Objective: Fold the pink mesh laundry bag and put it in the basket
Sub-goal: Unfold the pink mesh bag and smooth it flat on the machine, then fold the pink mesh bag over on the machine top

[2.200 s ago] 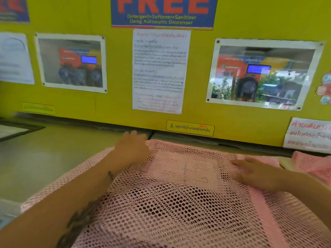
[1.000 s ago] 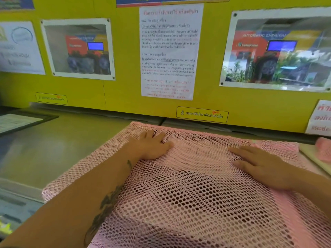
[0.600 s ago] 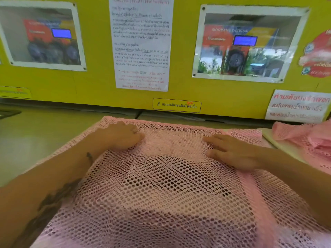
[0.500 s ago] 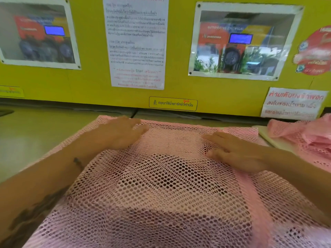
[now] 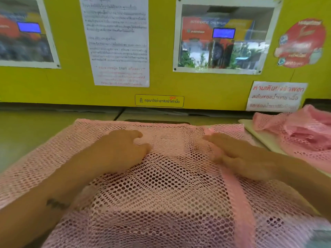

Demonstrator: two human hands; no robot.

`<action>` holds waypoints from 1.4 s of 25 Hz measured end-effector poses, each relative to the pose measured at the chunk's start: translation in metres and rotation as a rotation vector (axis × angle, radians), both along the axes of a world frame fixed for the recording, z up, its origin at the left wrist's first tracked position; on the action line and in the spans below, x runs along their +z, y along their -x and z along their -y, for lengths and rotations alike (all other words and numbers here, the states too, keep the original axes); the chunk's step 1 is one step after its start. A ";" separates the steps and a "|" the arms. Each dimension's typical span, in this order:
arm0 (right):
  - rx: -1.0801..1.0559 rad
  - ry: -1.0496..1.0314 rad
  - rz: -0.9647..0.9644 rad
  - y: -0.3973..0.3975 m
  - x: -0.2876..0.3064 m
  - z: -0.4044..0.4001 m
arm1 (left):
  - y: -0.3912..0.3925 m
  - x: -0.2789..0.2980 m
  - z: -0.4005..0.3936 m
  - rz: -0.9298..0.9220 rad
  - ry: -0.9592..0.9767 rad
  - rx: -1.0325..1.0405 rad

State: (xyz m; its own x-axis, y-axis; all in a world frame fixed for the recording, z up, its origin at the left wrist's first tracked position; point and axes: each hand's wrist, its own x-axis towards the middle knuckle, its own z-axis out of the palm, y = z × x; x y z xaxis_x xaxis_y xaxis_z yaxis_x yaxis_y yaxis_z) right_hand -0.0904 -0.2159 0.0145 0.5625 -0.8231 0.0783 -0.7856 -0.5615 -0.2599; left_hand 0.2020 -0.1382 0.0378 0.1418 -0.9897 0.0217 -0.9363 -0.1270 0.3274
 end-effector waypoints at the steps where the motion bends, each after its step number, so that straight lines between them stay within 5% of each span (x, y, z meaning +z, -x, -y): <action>1: 0.012 0.023 0.031 0.008 0.003 0.002 | 0.004 0.005 -0.002 0.031 0.004 0.017; 8: 0.038 0.090 0.037 0.075 0.042 0.006 | 0.073 0.041 0.000 0.003 0.217 -0.168; 14: -0.066 0.142 0.050 0.182 0.086 0.059 | 0.184 0.055 0.027 -0.198 0.526 -0.408; 18: -0.234 0.105 -0.057 0.248 0.068 0.092 | 0.266 0.056 0.060 -0.180 0.482 -0.475; 23: -0.130 0.080 -0.112 0.268 0.055 0.083 | 0.338 0.031 0.108 0.087 0.384 -0.404; 27: -0.096 0.282 0.298 0.249 0.080 0.078 | 0.360 0.024 0.124 -0.114 0.251 -0.358; 30: -0.060 0.248 0.523 0.249 0.094 0.071 | 0.358 0.029 0.126 -0.156 0.429 -0.284; 33: -0.079 -0.144 0.087 0.258 0.088 0.067 | 0.326 0.046 0.130 -0.283 0.571 -0.152; 35: -0.090 -0.132 -0.199 0.258 0.074 0.072 | 0.295 0.059 0.132 -0.291 0.647 -0.084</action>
State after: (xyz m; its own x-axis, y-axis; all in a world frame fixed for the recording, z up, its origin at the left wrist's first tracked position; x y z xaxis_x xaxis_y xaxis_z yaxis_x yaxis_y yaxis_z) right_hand -0.3488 -0.2881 0.0881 0.4799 -0.8664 -0.1379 -0.8740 -0.4585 -0.1610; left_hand -0.0929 -0.2701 0.0969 0.1550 -0.7990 0.5810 -0.7974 0.2459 0.5510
